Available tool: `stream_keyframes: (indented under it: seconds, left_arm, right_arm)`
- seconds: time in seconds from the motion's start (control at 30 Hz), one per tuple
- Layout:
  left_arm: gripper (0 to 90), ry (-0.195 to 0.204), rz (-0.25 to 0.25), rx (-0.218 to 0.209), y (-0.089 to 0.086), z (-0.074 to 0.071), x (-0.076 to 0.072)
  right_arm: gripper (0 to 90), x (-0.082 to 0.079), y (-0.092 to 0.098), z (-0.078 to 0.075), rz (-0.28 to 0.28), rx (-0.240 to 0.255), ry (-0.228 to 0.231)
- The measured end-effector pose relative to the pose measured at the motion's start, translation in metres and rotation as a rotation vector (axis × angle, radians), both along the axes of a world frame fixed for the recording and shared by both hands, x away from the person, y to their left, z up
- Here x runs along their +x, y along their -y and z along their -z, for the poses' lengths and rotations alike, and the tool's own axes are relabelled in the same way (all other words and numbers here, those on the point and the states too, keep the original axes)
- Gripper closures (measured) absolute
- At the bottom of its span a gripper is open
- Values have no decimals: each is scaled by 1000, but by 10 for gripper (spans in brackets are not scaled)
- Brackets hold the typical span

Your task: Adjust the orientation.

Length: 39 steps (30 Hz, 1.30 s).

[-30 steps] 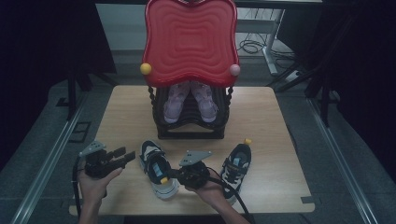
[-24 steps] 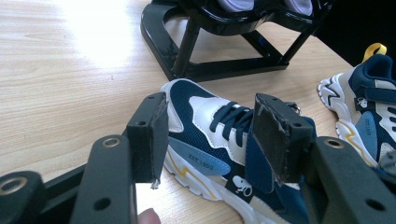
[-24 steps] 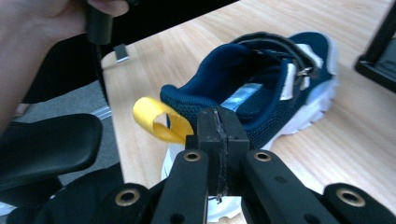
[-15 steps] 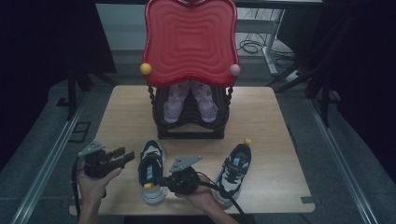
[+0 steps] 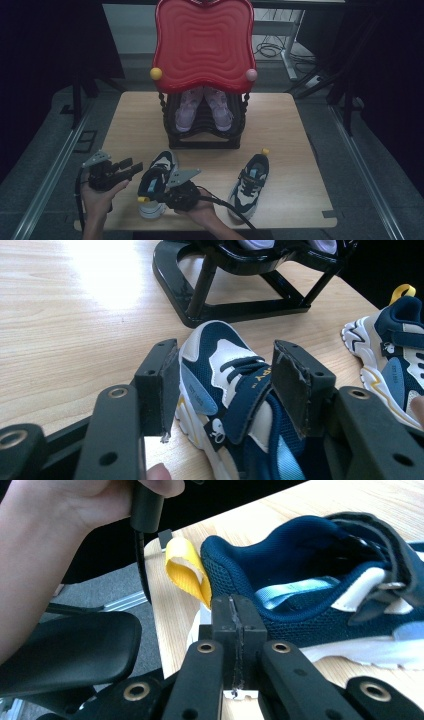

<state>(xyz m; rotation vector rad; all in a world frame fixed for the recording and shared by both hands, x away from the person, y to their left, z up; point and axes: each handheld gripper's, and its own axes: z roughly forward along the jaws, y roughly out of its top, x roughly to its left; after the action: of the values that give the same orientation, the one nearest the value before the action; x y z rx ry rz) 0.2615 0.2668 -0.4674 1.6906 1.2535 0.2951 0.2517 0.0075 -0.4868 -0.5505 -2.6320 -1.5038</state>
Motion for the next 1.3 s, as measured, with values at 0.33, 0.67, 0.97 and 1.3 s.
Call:
stream_keyframes:
  seconds: [0.33, 0.67, 0.97, 1.3]
  left_arm:
    - [452, -7, 1, -1, -1, 1, 0]
    - [452, -4, 0, -4, -2, -1, -1]
    - [451, -9, 14, 7, 4, 0, -1]
    - [450, -5, 41, -6, 11, -1, -1]
  right_arm:
    - [897, 0, -18, 3, -9, 12, -9]
    - [896, -1, 2, -5, 1, 24, -6]
    - [896, -1, 54, -27, 89, 59, 50]
    - [896, 5, 116, -29, 197, 67, 51]
